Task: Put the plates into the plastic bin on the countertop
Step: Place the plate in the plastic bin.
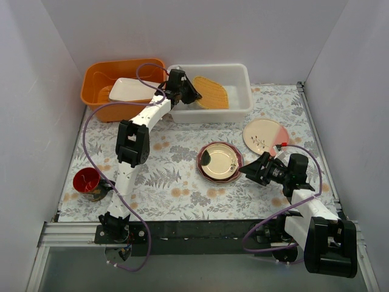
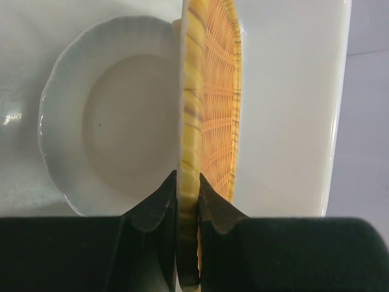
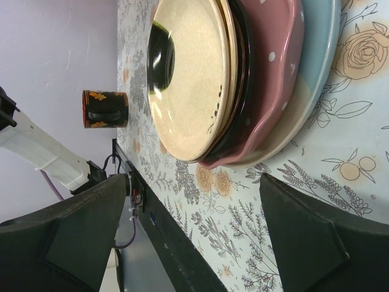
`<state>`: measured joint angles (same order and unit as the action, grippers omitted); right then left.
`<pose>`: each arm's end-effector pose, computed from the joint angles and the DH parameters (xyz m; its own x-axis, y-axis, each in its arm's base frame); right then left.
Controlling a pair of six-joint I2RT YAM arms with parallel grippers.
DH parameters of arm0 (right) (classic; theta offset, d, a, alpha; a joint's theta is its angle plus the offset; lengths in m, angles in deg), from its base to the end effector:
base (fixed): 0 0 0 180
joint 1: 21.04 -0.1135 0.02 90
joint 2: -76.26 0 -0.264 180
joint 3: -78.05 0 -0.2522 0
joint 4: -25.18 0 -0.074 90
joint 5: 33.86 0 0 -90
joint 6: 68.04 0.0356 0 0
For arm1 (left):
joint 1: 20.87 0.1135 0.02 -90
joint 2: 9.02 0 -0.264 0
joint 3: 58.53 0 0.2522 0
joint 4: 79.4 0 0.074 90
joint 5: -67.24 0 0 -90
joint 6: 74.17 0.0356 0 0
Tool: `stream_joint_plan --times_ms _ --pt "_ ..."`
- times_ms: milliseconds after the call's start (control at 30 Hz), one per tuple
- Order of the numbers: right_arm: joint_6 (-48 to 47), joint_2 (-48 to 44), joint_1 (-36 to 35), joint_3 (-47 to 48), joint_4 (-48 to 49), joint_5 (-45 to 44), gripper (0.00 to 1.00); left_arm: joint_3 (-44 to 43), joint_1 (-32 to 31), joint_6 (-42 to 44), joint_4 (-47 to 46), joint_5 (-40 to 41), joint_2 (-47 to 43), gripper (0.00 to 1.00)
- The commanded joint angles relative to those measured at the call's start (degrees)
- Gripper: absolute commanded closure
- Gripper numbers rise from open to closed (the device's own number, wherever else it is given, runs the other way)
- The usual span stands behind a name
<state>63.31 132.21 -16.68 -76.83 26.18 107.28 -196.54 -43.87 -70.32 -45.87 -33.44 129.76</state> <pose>0.1739 0.0145 0.1551 -0.7858 0.4756 -0.3953 -0.1421 0.4832 0.8639 0.5136 -0.2252 0.2227 -0.5585 -0.8280 0.0487 -0.4823 0.2764 -0.8312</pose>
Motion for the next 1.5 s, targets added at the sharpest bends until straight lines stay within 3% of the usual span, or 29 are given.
stream_joint_plan --times_ms 0,400,1067,1467 --pt "-1.1 0.4 -0.3 -0.5 1.9 0.5 0.02 -2.5 -0.5 1.3 -0.2 1.5 -1.5 1.00" --pt "-1.2 0.7 -0.3 -0.6 2.2 0.6 0.02 -0.8 -0.5 3.5 2.7 2.3 -1.8 1.00" --pt "-0.5 -0.6 -0.3 -0.5 2.3 0.9 0.02 0.3 -0.5 9.7 13.2 9.3 -1.9 0.60" --pt "-0.3 -1.9 -0.3 -0.3 1.3 1.0 0.02 3.3 -0.4 9.8 13.4 9.9 -2.3 0.57"
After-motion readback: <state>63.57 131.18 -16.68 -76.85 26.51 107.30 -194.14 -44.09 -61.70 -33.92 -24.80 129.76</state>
